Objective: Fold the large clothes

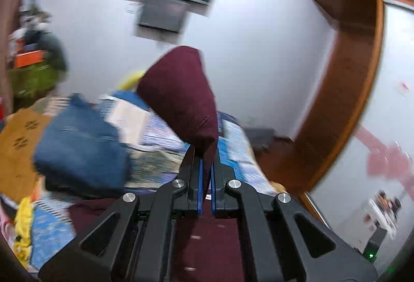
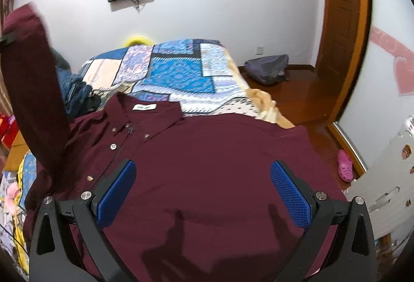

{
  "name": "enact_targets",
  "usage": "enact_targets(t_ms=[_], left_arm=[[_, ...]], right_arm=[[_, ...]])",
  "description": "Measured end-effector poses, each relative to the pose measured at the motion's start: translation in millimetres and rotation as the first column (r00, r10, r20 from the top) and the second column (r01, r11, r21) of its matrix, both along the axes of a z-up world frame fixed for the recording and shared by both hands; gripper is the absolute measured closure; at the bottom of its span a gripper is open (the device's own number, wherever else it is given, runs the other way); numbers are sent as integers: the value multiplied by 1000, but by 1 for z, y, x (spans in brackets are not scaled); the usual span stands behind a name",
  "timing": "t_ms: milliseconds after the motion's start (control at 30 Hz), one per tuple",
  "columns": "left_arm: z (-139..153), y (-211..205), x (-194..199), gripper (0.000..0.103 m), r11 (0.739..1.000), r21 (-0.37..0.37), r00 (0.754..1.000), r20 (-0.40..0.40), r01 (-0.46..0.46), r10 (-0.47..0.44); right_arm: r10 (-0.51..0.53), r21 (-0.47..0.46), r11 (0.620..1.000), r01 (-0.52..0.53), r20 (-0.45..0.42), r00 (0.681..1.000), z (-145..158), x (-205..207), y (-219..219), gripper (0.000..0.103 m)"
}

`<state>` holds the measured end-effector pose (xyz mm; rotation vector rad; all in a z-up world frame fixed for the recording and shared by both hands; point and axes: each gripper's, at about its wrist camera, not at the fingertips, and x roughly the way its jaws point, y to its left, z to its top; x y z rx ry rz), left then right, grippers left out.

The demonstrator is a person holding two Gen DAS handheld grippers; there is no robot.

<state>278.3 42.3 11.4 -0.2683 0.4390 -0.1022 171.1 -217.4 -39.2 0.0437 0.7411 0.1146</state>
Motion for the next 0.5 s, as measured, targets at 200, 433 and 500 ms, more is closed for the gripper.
enact_targets(t_ms=[200,433,500], left_arm=[[-34,-100,35,100,972,104,972,-131,209,-195],[-111,-171,44,100,907,108,865,-364,407,-345],[-130,-193,44,100,881,122,826,-425,457,-370]], right_arm=[[-54,31,998,54,-1,999,1,-4,-33,0],[-84,24,996,85,-56,995,-16,-5,-53,0],[-87,22,996,89,-68,994,-20,-6,-59,0]])
